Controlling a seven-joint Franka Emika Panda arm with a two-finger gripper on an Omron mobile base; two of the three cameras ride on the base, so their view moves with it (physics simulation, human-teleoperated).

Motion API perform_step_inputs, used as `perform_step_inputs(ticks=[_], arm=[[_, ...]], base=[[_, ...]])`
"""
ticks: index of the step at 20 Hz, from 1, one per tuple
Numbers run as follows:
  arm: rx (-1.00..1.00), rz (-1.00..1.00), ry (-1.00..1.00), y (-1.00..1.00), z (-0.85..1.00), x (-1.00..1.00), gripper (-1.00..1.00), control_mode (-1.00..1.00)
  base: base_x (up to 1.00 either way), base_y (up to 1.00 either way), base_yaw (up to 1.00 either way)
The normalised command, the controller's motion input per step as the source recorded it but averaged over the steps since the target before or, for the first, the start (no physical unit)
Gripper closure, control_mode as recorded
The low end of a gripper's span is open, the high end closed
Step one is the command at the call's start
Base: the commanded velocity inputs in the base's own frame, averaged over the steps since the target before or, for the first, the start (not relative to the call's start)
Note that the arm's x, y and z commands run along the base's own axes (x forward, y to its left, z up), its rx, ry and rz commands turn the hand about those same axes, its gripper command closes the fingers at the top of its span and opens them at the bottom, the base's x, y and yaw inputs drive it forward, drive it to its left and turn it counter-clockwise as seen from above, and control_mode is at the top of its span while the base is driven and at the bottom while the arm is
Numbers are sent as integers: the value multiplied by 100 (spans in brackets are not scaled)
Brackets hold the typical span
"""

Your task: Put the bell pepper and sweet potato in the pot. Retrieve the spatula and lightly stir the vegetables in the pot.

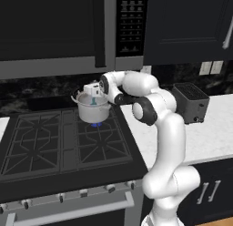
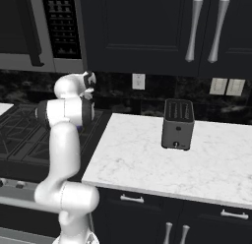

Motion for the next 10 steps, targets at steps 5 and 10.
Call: perform_step_inputs(ticks=[5, 10], arm=[[1, -1, 11, 30, -69, 9, 100, -100], [12, 0, -1, 0, -24, -4, 100, -100]], base=[[0, 0, 0], [0, 0, 0]])
